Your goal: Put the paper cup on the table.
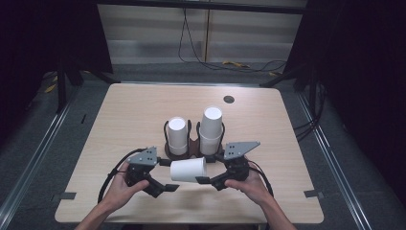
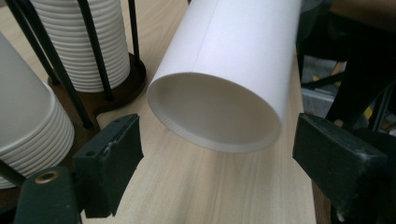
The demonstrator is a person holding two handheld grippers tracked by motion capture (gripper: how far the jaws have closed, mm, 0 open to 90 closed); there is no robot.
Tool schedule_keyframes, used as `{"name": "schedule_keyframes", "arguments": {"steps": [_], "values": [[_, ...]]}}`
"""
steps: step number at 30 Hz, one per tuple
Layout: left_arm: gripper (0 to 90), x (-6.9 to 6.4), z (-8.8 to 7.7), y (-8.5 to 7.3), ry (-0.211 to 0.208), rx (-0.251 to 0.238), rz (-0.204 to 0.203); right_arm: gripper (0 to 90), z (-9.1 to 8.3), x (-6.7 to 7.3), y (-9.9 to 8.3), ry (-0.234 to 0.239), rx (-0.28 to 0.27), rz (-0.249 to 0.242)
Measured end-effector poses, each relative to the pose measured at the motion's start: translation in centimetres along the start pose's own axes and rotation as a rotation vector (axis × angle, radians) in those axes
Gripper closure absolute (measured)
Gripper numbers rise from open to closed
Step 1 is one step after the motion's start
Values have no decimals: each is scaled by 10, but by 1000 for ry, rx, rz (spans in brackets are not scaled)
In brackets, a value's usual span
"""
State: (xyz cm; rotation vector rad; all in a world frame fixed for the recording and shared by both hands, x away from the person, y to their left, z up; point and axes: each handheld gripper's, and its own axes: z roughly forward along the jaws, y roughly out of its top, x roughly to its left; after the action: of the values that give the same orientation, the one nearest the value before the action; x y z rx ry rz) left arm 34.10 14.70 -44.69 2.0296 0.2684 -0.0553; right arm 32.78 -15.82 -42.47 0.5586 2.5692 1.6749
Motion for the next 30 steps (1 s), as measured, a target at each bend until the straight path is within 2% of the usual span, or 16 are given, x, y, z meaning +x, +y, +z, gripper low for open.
{"name": "schedule_keyframes", "arguments": {"steps": [2, 3, 7, 9, 13, 18, 26, 30], "values": [[157, 0, -3, -3, 25, 17, -2, 274, -1, -1, 0, -4, 1, 4], [157, 1, -6, -6, 48, 12, -11, 274, -1, -1, 0, -7, 3, 8], [158, 4, -12, -13, 90, -11, -40, 275, -4, -2, 0, -18, 16, 14], [158, 7, -13, -16, 109, -10, -54, 275, -6, -2, 0, -38, 30, 18], [158, 10, -19, -17, 123, -28, -72, 275, -11, -4, -1, -53, 45, 38], [158, 12, -18, -18, 129, -13, -68, 274, -13, -7, -3, -71, 69, 52], [158, 17, -20, -19, 150, -25, -87, 274, -15, -10, -5, -90, 104, 60], [158, 19, -21, -20, 155, -14, -88, 275, -18, -15, -7, -94, 119, 75]]}}
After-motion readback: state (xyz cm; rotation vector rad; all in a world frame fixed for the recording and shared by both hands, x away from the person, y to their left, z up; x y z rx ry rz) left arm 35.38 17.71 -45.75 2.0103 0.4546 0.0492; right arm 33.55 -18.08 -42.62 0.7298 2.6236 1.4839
